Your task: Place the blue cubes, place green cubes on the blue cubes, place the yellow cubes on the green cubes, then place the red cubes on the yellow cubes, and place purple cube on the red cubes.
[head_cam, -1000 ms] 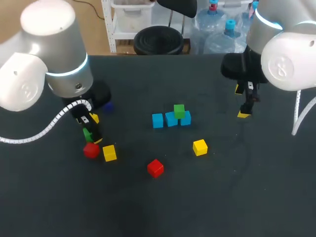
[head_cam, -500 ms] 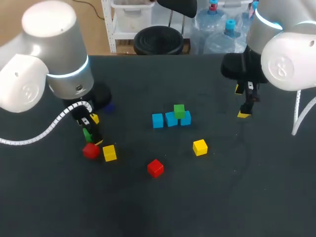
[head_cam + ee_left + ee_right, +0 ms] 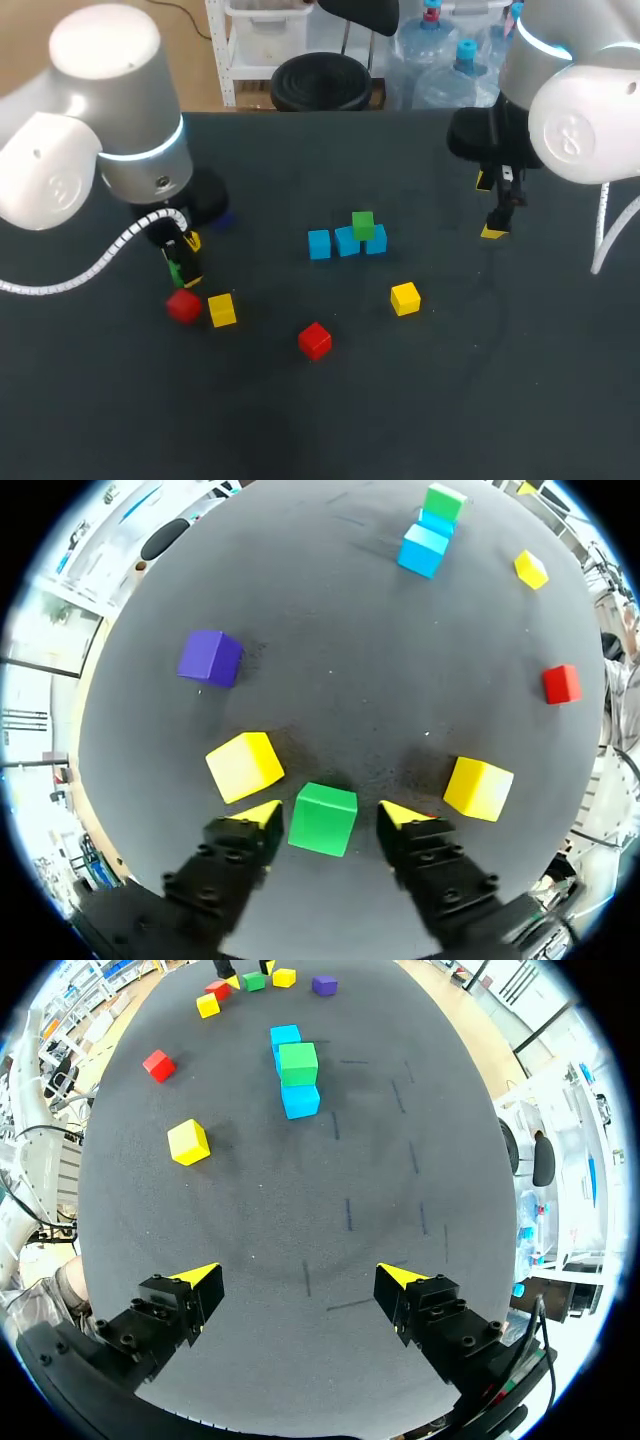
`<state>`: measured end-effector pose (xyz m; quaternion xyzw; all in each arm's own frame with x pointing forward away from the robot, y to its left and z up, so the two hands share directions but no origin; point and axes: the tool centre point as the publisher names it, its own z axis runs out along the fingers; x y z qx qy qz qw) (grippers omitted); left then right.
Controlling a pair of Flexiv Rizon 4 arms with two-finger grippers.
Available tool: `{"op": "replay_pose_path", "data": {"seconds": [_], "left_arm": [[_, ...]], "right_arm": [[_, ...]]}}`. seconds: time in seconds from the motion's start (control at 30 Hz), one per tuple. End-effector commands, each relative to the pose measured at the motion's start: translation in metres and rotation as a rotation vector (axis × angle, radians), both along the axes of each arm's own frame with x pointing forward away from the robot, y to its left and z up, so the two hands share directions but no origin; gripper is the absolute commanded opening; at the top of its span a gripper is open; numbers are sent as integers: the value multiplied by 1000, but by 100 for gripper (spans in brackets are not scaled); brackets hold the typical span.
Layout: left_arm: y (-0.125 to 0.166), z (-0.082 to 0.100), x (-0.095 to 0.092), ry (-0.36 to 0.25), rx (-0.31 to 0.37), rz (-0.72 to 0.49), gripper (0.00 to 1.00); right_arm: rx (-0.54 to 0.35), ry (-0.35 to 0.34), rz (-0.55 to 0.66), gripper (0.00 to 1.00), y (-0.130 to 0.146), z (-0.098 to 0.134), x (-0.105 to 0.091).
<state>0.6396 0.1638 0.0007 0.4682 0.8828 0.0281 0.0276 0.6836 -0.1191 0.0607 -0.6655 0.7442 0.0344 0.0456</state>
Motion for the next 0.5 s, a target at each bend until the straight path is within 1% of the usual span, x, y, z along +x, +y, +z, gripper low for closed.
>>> {"op": "replay_pose_path", "data": {"seconds": [0.03,0.17,0.27,0.37,0.4,0.47,0.5], "left_arm": [[-1,1,-1,0,7,-2,0],[-5,5,-1,-8,5,-8,0],[-11,13,-2,-28,2,-29,0],[-17,25,-5,-60,-24,-51,0],[-20,32,-7,-81,-37,-60,0],[-23,41,-9,-99,-37,-66,0],[-26,49,-11,-114,-36,-72,0]], "right_arm": [[2,-1,0,100,-1,0,0],[2,-1,0,100,-1,0,0],[2,-1,0,100,-1,0,0],[2,-1,0,100,-1,0,0],[2,-1,0,100,-1,0,0],[2,-1,0,100,-1,0,0],[2,-1,0,100,-1,0,0]]}}
